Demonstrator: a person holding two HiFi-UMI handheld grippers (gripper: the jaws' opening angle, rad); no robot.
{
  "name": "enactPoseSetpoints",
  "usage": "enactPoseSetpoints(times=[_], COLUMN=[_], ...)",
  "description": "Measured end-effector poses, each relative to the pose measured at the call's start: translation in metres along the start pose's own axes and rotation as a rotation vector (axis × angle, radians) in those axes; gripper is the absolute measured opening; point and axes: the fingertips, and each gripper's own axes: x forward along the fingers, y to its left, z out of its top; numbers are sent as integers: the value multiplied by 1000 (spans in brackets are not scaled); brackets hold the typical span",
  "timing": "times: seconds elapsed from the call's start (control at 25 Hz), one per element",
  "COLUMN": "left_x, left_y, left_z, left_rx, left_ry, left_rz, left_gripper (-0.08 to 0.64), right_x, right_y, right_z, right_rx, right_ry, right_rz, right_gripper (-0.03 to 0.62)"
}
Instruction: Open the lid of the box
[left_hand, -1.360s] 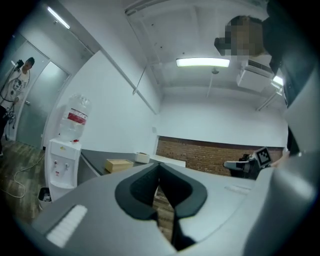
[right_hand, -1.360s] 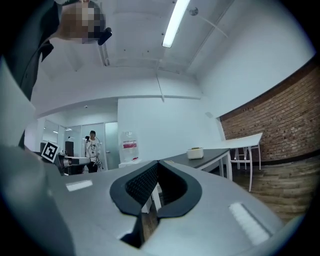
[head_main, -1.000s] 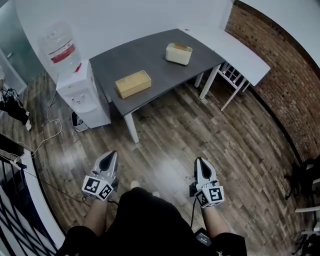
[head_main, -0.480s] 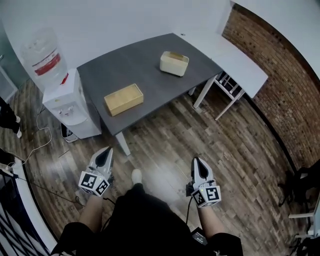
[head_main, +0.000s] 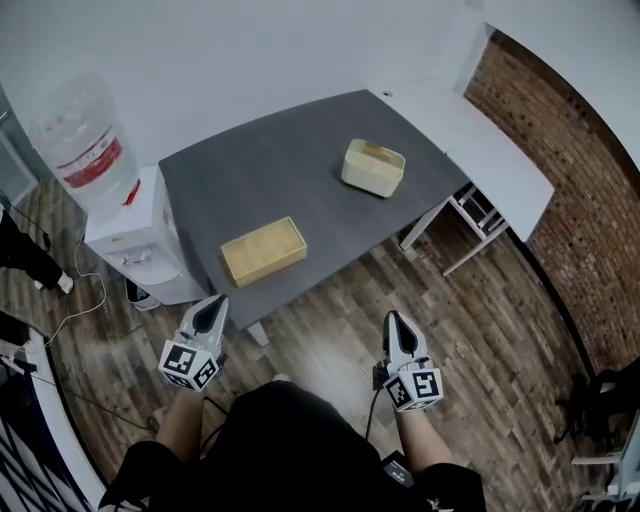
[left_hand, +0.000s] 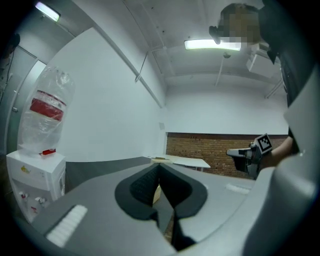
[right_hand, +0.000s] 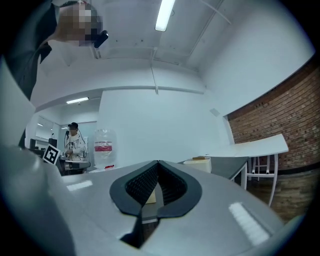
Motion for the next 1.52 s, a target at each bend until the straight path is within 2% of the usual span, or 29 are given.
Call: enactPoseSetpoints(times=[0.28, 0.6, 0.88, 1.16, 1.36, 1.52], left_x=[27, 40, 68, 87, 92, 89], left_y=[44, 63, 86, 114, 122, 128], left_z=[-4, -29, -55, -65, -82, -98], left_rx=[-11, -77, -124, -206, -249, -281], left_ry=[21, 71, 139, 130, 167, 196], left_rz=[22, 85, 200, 321, 373, 424], left_gripper=[8, 15, 97, 131, 177, 193], right_x=[78, 128, 193, 255, 281, 293], right_y=[7, 5, -17, -22, -16, 0], right_z=[-1, -22, -26, -24, -52, -82], right_rx=[-16, -19, -42, -74, -84, -106], right_ry=[32, 120, 159, 185, 290, 389], right_rz=[63, 140, 225, 347, 429, 496], right_gripper=[3, 3, 3, 3, 5, 55])
